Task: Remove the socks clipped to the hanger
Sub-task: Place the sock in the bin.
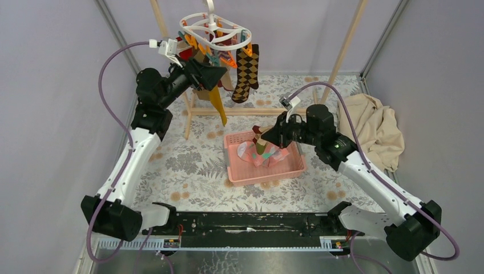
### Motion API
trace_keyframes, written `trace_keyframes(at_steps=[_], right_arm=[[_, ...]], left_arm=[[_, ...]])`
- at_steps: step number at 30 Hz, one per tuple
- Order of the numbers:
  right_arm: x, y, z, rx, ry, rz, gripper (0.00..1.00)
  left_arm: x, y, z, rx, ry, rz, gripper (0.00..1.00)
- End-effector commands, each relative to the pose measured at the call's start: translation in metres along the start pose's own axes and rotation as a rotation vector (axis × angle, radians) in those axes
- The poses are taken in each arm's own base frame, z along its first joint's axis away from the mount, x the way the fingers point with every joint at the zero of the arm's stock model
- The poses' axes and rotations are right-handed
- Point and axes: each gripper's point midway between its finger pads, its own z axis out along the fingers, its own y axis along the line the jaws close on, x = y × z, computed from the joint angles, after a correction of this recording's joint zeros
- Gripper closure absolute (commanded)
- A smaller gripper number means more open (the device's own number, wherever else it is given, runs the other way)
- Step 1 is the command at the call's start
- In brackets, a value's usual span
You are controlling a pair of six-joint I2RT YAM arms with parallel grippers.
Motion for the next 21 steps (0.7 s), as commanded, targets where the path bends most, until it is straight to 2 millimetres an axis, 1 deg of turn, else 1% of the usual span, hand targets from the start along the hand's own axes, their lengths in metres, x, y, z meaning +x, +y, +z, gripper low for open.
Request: trace_keyframes(at_steps=[1, 4, 8, 11, 12, 14, 16, 18, 20, 21], right_arm=[[0.014, -0.023, 0.016, 0.072, 0.027, 0.048, 1.0], [0.038, -0.037, 0.029, 0.096, 0.074, 0.097, 1.0], [0.072, -0.057, 0.039, 0.149, 0.145, 0.155, 1.0], [0.101, -0.076, 0.046, 0.219, 0.21, 0.212, 1.0], [0.111, -0.079, 0.047, 0.23, 0.236, 0.23, 1.0], [0.126, -0.085, 0.053, 0.235, 0.251, 0.259, 0.99], [0.143, -0.09, 0.054, 0.249, 0.278, 0.291, 0.95], [0.153, -0.092, 0.054, 0.258, 0.298, 0.312, 0.9], [0.16, -0.093, 0.051, 0.277, 0.316, 0.328, 0.74], [0.16, -0.094, 0.048, 0.291, 0.314, 0.328, 0.68]], left_arm=[[0.0, -0.01, -0.017, -0.016, 0.002, 0.04, 0.01], [0.006, -0.014, -0.028, -0.02, 0.009, 0.036, 0.01], [0.014, -0.018, -0.041, -0.02, 0.021, 0.028, 0.01], [0.025, -0.024, -0.048, -0.005, 0.043, 0.014, 0.01], [0.03, -0.026, -0.05, 0.0, 0.052, 0.009, 0.01], [0.039, -0.029, -0.054, 0.001, 0.07, 0.005, 0.01], [0.048, -0.03, -0.058, -0.006, 0.087, 0.0, 0.01], [0.057, -0.03, -0.063, -0.016, 0.106, -0.009, 0.01], [0.068, -0.031, -0.068, -0.021, 0.129, -0.02, 0.01], [0.077, -0.03, -0.071, -0.03, 0.148, -0.031, 0.01]])
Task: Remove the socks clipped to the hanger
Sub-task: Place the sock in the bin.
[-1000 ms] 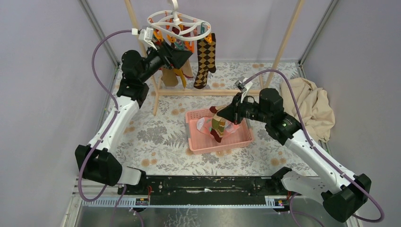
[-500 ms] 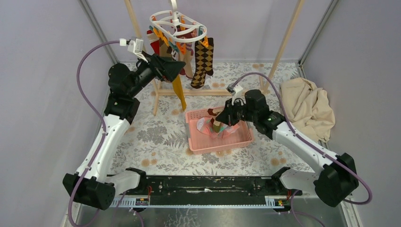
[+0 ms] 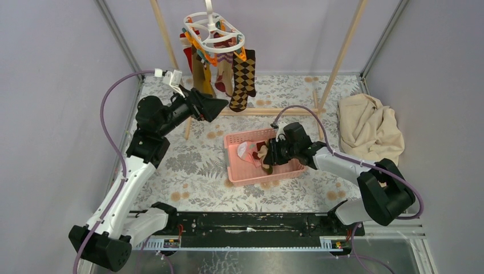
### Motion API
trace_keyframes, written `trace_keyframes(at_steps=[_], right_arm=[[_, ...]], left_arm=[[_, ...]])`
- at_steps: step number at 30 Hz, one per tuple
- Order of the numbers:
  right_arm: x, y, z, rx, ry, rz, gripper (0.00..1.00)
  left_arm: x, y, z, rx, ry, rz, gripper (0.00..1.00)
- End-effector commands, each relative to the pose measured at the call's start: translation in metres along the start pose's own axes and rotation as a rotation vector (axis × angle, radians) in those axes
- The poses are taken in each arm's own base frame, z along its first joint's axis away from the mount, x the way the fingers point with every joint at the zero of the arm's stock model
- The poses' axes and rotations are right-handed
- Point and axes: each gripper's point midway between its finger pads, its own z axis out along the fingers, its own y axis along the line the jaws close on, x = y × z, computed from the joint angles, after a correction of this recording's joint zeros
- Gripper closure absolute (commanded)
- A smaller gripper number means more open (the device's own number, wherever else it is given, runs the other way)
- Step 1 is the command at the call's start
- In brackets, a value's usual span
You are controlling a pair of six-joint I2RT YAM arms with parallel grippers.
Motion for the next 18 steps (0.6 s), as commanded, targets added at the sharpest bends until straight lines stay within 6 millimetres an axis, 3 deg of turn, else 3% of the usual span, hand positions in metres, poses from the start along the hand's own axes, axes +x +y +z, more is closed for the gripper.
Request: trace_keyframes(at_steps=[1, 7, 8, 10, 18], right_arm=[[-0.014, -0.001, -0.006, 0.03, -0.071, 0.013, 0.64], [-0.017, 0.005, -0.032, 0.058, -0.088, -0.005, 0.49], [-0.019, 0.007, -0.036, 0.057, -0.09, -0.008, 0.39], [-0.023, 0.013, -0.045, 0.05, -0.098, -0.015, 0.31], [-0.034, 0.033, -0.079, 0.029, -0.128, -0.017, 0.27]], left_arm=[[0.023, 0.002, -0.01, -0.032, 0.038, -0.002, 0.01], [0.06, 0.012, -0.026, -0.089, 0.122, -0.064, 0.01], [0.065, 0.014, -0.029, -0.1, 0.132, -0.074, 0.01], [0.073, 0.015, -0.036, -0.114, 0.15, -0.087, 0.01], [0.096, 0.026, -0.062, -0.223, 0.213, -0.131, 0.01]])
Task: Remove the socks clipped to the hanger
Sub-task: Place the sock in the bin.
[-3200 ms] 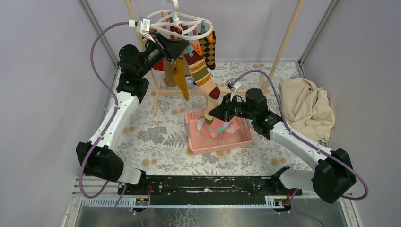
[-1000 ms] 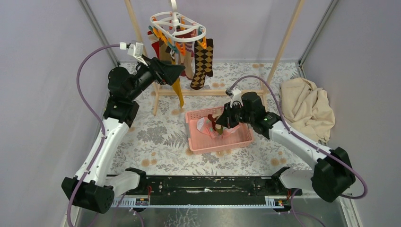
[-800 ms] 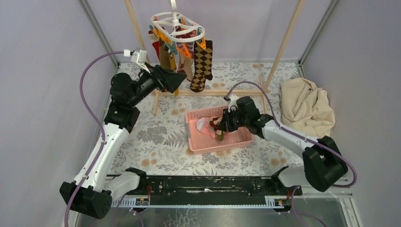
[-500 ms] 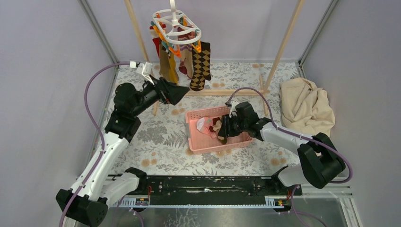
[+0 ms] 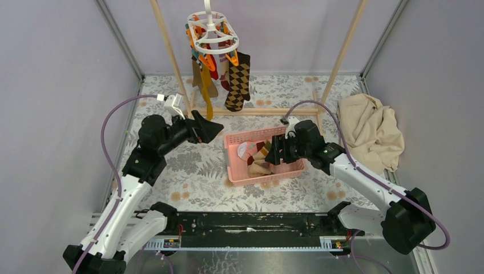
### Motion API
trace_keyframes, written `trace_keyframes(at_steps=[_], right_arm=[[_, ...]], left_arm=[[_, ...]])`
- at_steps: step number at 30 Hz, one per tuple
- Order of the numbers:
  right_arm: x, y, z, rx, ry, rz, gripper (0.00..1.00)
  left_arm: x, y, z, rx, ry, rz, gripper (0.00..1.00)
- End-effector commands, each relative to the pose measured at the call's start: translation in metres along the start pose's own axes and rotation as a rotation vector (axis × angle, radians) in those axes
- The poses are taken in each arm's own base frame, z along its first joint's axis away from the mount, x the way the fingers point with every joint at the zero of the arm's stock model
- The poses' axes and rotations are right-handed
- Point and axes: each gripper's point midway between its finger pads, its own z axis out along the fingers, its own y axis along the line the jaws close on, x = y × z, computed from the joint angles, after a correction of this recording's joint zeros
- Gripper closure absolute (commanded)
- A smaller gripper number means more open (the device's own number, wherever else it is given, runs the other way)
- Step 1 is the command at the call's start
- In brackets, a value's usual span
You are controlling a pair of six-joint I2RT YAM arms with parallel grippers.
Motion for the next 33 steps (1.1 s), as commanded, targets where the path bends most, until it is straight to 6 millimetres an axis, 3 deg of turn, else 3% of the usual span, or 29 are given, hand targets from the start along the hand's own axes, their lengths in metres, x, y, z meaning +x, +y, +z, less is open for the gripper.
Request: trace_keyframes(at_steps=[1, 9, 12, 17, 23, 26, 33], right_arm=[[-0.024, 0.019, -0.027, -0.018, -0.044, -0.011, 0.27], [-0.04, 0.051, -0.063, -0.088, -0.07, 0.054, 0.19], [-0.044, 0.056, -0.071, -0.09, -0.072, 0.088, 0.01], [-0.046, 0.067, -0.074, -0.124, -0.056, 0.145, 0.0], [-0.028, 0.063, -0.069, -0.16, -0.053, 0.148, 0.0], [-0.019, 0.062, -0.073, -0.171, -0.06, 0.15, 0.0], [-0.002, 0.06, -0.083, -0.17, -0.028, 0.117, 0.0]], left_arm=[[0.016, 0.01, -0.013, -0.071, 0.037, -0.041, 0.01], [0.02, 0.0, -0.032, -0.118, 0.115, -0.132, 0.01], [0.03, 0.001, -0.034, -0.144, 0.188, -0.17, 0.01], [0.043, 0.0, -0.043, -0.164, 0.24, -0.225, 0.01], [0.079, 0.013, -0.053, -0.169, 0.291, -0.24, 0.01], [0.086, 0.019, -0.057, -0.182, 0.286, -0.223, 0.01], [0.074, 0.012, -0.044, -0.148, 0.299, -0.218, 0.01]])
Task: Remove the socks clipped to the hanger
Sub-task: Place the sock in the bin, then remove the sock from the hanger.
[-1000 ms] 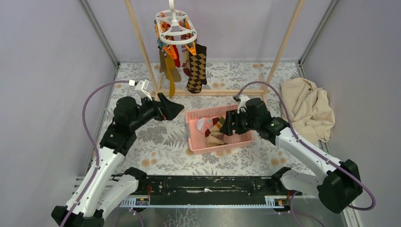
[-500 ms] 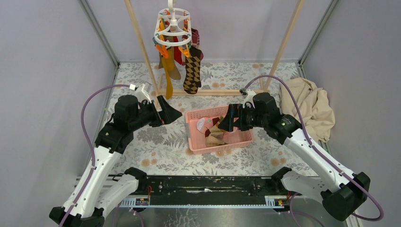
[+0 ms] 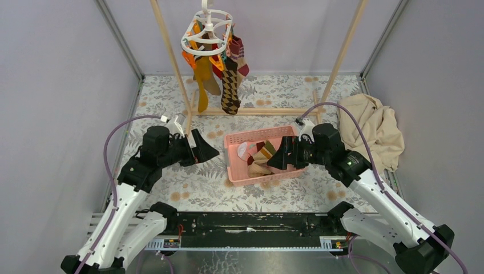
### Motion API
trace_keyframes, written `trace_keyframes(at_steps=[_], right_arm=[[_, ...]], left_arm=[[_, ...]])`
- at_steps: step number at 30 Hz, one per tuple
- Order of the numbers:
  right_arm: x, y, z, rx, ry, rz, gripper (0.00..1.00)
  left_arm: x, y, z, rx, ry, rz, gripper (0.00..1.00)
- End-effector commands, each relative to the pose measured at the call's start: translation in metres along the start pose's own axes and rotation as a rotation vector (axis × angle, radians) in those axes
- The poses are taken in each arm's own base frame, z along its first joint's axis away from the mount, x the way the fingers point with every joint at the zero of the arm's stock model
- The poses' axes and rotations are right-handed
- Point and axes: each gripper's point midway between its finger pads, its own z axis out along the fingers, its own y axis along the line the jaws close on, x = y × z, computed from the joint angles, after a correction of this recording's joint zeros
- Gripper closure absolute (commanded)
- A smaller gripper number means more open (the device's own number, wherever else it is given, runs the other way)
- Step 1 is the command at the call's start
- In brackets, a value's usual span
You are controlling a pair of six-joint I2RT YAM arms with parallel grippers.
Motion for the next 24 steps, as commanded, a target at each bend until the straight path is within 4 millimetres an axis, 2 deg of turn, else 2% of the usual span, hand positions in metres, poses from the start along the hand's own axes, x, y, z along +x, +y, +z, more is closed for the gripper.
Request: trace_keyframes(at_steps=[1, 4, 7, 13, 17, 24], right_arm=[[0.006, 0.005, -0.005, -0.029, 0.03, -0.028, 0.0], [0.005, 0.001, -0.005, -0.007, 0.024, -0.05, 0.0], [-0.007, -0.001, -0.008, 0.03, -0.015, -0.076, 0.0], [-0.025, 0.01, -0.008, 0.016, -0.018, -0.122, 0.0], [-0.021, 0.011, 0.001, -0.007, 0.018, -0.112, 0.0], [0.004, -0.002, 0.016, -0.024, 0.06, -0.005, 0.0]], left_arm=[[-0.016, -0.016, 0.0, 0.036, -0.016, 0.04, 0.01], [-0.022, -0.021, -0.002, 0.039, -0.03, 0.036, 0.01], [-0.029, -0.022, -0.007, 0.028, -0.066, 0.055, 0.01], [-0.027, -0.007, 0.0, -0.022, -0.072, 0.057, 0.01], [-0.033, -0.002, 0.011, -0.032, -0.086, 0.051, 0.01], [-0.045, -0.006, 0.024, -0.037, -0.093, 0.014, 0.01]])
